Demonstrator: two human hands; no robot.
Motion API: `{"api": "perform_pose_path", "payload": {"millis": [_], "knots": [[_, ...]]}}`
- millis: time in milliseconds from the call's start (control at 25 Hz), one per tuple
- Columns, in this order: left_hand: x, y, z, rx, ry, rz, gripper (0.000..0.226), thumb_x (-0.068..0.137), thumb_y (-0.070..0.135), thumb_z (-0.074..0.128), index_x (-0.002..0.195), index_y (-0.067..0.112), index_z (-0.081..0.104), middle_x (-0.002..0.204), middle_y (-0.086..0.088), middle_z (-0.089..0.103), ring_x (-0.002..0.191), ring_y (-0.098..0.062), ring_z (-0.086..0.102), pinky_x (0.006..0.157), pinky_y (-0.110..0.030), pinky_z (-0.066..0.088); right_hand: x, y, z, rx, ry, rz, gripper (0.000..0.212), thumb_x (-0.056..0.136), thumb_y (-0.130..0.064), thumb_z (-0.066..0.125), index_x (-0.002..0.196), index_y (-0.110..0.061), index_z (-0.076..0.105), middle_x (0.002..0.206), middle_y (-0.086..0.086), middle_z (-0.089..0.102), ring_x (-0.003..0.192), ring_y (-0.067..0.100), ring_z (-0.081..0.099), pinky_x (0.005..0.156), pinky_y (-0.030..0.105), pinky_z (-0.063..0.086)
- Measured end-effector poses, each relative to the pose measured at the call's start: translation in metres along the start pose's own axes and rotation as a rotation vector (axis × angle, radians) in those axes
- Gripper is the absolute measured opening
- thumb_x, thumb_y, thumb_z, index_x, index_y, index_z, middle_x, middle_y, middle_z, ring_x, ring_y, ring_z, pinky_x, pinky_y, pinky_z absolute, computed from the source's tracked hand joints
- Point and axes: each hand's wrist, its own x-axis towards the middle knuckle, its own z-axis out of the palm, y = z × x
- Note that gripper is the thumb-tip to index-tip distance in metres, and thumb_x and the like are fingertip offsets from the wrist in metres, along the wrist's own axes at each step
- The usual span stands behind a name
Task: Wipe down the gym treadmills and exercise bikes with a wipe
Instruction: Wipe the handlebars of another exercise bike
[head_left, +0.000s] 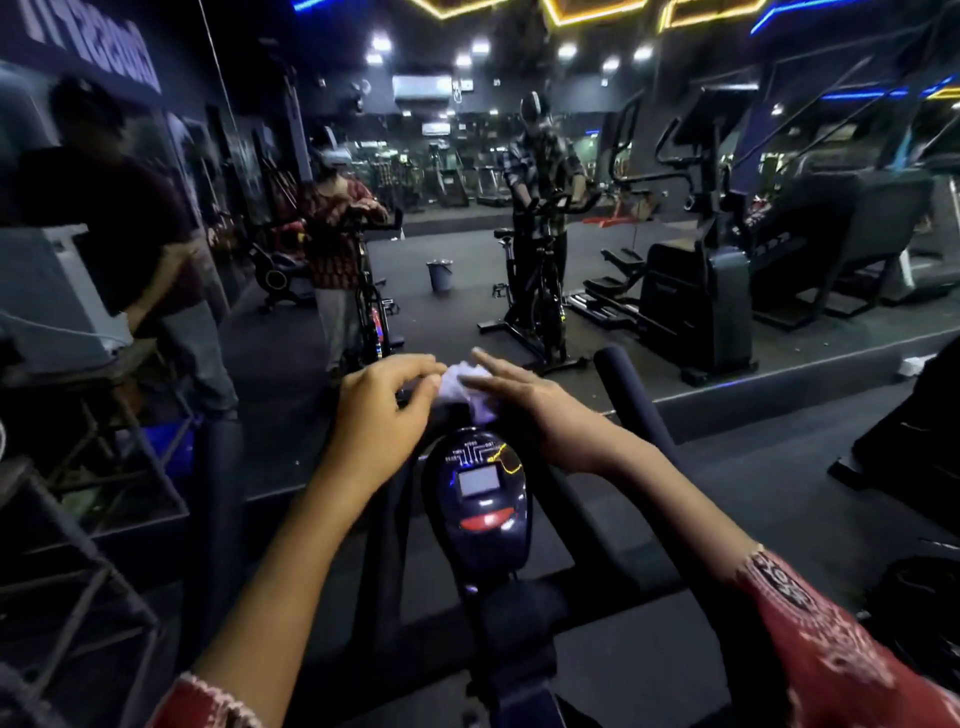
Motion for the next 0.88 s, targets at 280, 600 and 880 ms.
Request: {"api": "perform_pose_path", "payload": {"millis": [280,600,880], "knots": [[-0.014,-0.035,0.023,-0.166,-0.184,-0.18,0.041,0.074,-0.002,0.076,0.113,0.01,0.068,0.113,-0.001,0.067,0.105,0.001,0.059,0.095,-0.007,0.04,-0.02,0.015,-0.004,-0.141,-0.059,-0.117,0.04,0.088,-0.011,0.053,0.127,-0.012,0.063,0.143,0.001,0.046,0.124,0.017,0.047,0.095,0.031,0.047],[-0.016,-0.037,0.031,-0.168,-0.085,-0.075,0.03,0.077,0.002,0.075,0.106,0.004,0.071,0.1,0.01,0.063,0.097,0.016,0.054,0.083,0.002,0.037,0.0,0.012,-0.012,0.002,-0.003,-0.116,0.036,0.093,-0.012,0.058,0.129,-0.005,0.059,0.135,0.011,0.054,0.127,0.008,0.045,0.105,0.009,0.031],[-0.017,-0.036,0.031,-0.171,-0.068,-0.112,0.028,0.08,0.006,0.073,0.107,0.004,0.071,0.104,-0.002,0.07,0.097,0.013,0.054,0.081,0.003,0.037,-0.025,0.006,0.006,-0.142,0.074,-0.084,0.045,0.082,-0.008,0.048,0.124,-0.012,0.063,0.138,0.006,0.055,0.117,0.023,0.057,0.083,0.039,0.052]]}}
